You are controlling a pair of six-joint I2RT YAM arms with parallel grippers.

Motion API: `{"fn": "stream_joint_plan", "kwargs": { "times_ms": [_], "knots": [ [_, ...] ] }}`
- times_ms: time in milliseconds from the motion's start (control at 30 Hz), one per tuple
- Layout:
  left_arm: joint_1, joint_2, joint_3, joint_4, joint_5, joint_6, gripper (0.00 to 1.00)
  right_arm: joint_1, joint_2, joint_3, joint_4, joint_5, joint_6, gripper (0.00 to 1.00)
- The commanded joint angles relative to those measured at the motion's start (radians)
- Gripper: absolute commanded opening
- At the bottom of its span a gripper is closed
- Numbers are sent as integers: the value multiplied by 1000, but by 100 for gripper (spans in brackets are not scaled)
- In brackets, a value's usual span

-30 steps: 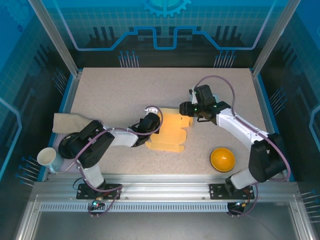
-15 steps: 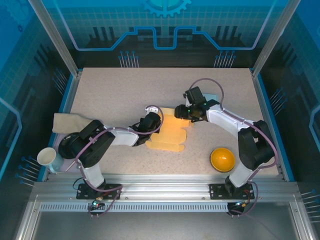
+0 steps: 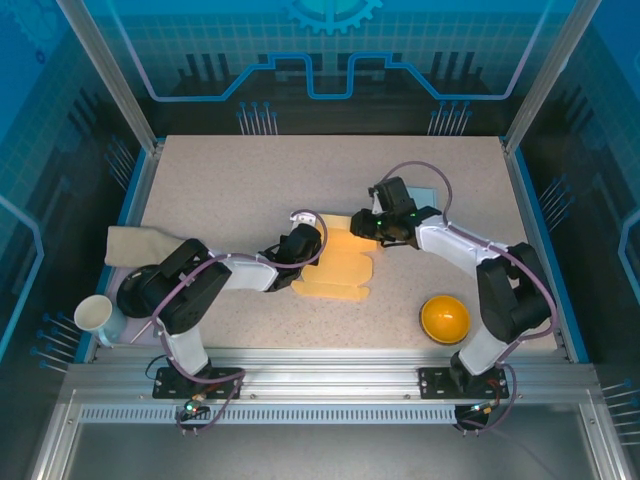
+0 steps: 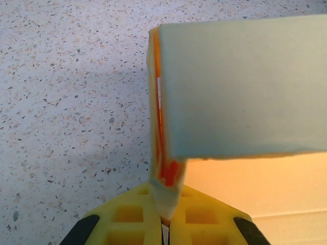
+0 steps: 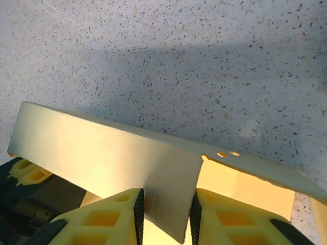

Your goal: Fold the paper box

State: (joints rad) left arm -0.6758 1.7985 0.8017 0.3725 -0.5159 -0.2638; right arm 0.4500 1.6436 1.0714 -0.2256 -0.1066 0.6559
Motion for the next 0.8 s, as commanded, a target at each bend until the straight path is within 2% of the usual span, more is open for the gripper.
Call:
{"fn": "stream_joint_plan", "kwargs": {
  "times_ms": [0,100,200,300,500,633,767],
  "knots": [
    [2,49,-17,-124,35,-22,0,-13,-20,-23,10,-42,31,28],
    [3,56,-6,-143,30,-29,0,-23,-22,-30,-9,-36,30,31],
    [5,67,7,-162,27,-37,0,-31,-39,-46,-20,-24,29,43],
    [5,80,24,-188,18,-47,0,-37,-81,-74,-16,-14,27,47],
    [14,96,50,-240,5,-86,0,-36,-144,-141,-6,-9,21,46],
    [15,96,60,-253,7,-94,0,-46,-174,-224,77,-4,41,42],
    [15,95,69,-271,7,-94,0,-75,-128,-210,111,2,44,39]
  ]
}}
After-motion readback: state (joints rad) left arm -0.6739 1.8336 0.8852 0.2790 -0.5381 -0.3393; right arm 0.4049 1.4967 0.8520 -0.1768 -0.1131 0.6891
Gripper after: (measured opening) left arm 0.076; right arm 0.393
